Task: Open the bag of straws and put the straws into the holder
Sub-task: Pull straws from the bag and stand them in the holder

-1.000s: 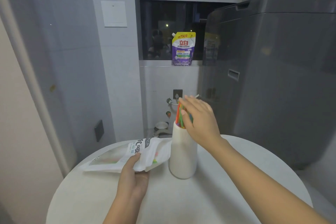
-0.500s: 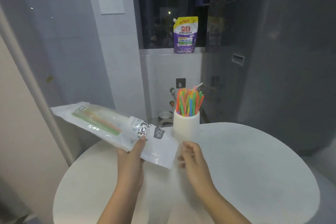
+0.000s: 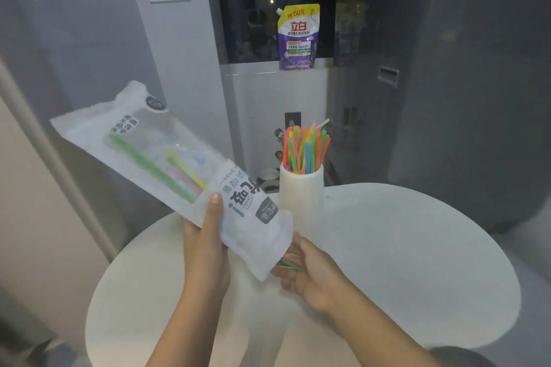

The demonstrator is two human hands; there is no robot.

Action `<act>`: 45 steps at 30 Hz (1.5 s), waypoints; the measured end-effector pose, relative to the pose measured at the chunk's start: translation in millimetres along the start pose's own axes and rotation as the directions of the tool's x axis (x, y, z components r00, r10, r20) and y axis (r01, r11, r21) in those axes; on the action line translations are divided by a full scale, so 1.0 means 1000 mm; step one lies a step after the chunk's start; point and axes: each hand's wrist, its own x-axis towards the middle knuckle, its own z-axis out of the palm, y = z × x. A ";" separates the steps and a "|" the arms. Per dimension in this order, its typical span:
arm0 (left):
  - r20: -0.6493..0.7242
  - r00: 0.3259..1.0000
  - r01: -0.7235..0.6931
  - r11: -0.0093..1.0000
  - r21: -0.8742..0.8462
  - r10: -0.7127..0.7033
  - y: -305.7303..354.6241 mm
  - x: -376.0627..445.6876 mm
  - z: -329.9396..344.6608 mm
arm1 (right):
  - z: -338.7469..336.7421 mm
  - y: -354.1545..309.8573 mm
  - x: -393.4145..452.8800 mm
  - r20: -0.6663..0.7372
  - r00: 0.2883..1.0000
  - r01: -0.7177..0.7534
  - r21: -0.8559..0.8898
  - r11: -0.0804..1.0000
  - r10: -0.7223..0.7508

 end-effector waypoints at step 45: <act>-0.219 0.877 0.320 0.859 -0.400 -0.428 -0.015 0.011 -0.028 | -0.013 -0.026 -0.010 0.026 0.982 0.159 0.435 0.886 -0.188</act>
